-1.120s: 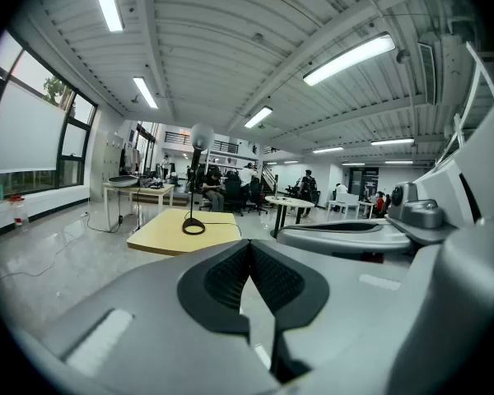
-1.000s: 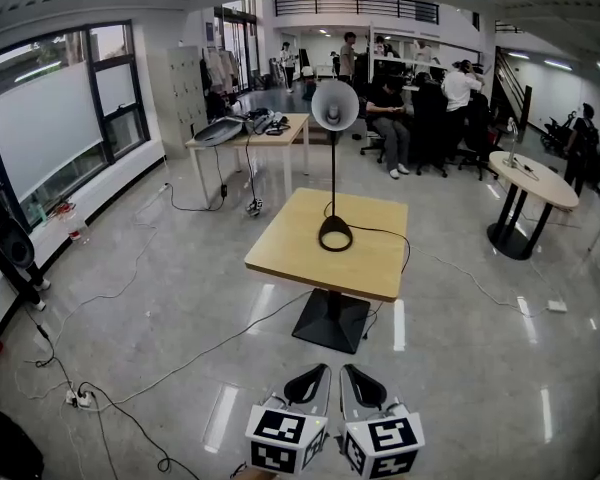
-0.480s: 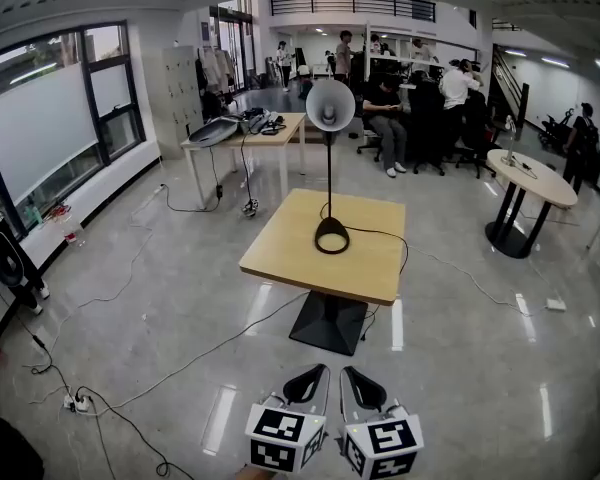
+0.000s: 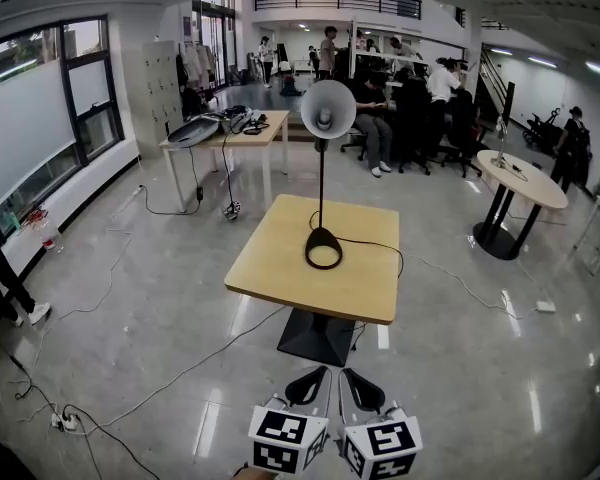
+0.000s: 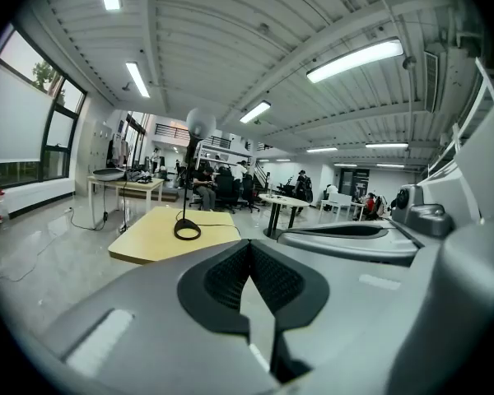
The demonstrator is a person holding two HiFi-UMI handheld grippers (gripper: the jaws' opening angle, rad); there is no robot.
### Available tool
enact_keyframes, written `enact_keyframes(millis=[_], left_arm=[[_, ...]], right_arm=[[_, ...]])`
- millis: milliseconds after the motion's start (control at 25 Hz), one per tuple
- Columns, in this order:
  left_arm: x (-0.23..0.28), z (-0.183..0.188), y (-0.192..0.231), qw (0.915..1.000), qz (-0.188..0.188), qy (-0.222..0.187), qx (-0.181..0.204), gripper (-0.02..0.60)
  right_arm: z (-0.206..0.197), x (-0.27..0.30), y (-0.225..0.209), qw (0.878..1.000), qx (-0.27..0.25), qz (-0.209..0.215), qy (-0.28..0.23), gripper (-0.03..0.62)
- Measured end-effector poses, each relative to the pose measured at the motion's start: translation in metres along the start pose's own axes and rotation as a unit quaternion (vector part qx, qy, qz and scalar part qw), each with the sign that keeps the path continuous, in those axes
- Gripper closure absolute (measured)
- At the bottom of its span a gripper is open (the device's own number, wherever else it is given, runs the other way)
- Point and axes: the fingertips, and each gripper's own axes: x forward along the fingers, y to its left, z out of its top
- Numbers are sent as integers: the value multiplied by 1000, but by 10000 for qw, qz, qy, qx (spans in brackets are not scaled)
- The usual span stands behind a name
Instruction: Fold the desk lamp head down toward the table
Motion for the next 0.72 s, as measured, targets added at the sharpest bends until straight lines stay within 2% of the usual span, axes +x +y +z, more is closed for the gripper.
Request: enact_keyframes(millis=[120, 280, 520, 720], left_arm=[[21, 41, 66, 9999, -109, 56, -8, 571], [52, 72, 151, 9996, -265, 55, 42, 571], [38, 99, 274, 9988, -483, -15, 67, 571], [6, 102, 399, 9981, -611, 57, 18, 571]], right_arm=[[41, 69, 10, 9999, 56, -125, 23, 589], [71, 158, 29, 9997, 35, -233, 65, 589], [99, 259, 108, 9992, -70, -367, 160, 589], [115, 349, 203, 9985, -137, -448, 278, 589]])
